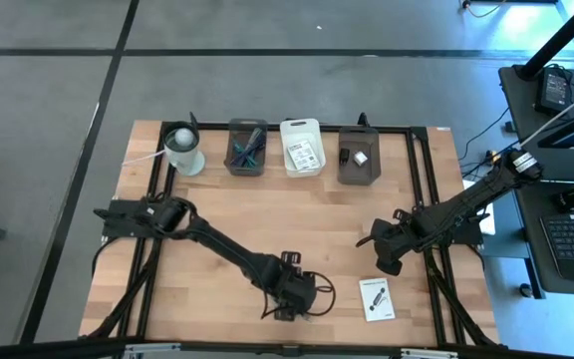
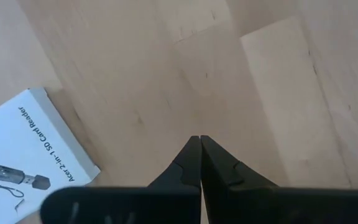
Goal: Pick and place items into bin
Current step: Put the black charger cable into the left black bin
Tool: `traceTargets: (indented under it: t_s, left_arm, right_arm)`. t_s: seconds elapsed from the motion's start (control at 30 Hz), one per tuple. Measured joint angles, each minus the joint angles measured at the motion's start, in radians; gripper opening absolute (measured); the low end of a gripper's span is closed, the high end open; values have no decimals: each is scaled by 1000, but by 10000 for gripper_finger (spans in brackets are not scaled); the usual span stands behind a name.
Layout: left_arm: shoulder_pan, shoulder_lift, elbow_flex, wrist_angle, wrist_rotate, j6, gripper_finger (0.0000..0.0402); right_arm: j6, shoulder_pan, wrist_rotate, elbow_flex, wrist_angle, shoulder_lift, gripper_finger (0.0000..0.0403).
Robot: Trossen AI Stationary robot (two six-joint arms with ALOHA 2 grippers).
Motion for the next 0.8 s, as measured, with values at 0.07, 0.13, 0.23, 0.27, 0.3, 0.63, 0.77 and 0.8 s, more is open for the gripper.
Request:
traceTargets:
  t_s: [0.07,0.13,0.23,0.27,0.3,0.63,0.77,0.8]
  left_arm:
    - [-7,24,0,-21,0,-9,165]
    - [-8,50,0,-52,2,-37,160]
    - [-2,62,5,-64,36,-97,147]
    - [1,63,5,-66,55,-110,140]
    - [6,63,5,-67,73,-113,132]
    - [25,20,-4,-79,174,-116,23]
    - [26,-82,-1,-72,154,-112,23]
    - [29,-109,-1,-68,138,-112,23]
  right_arm:
    - [0,0,1,0,7,0,0]
    - [4,0,1,0,14,0,0]
    - [3,0,1,0,25,0,0]
    - [3,0,4,0,26,0,0]
    - [3,0,7,0,27,0,0]
    - [2,0,42,0,46,0,0]
    - [0,0,44,0,54,0,0]
    - [0,0,44,0,57,0,0]
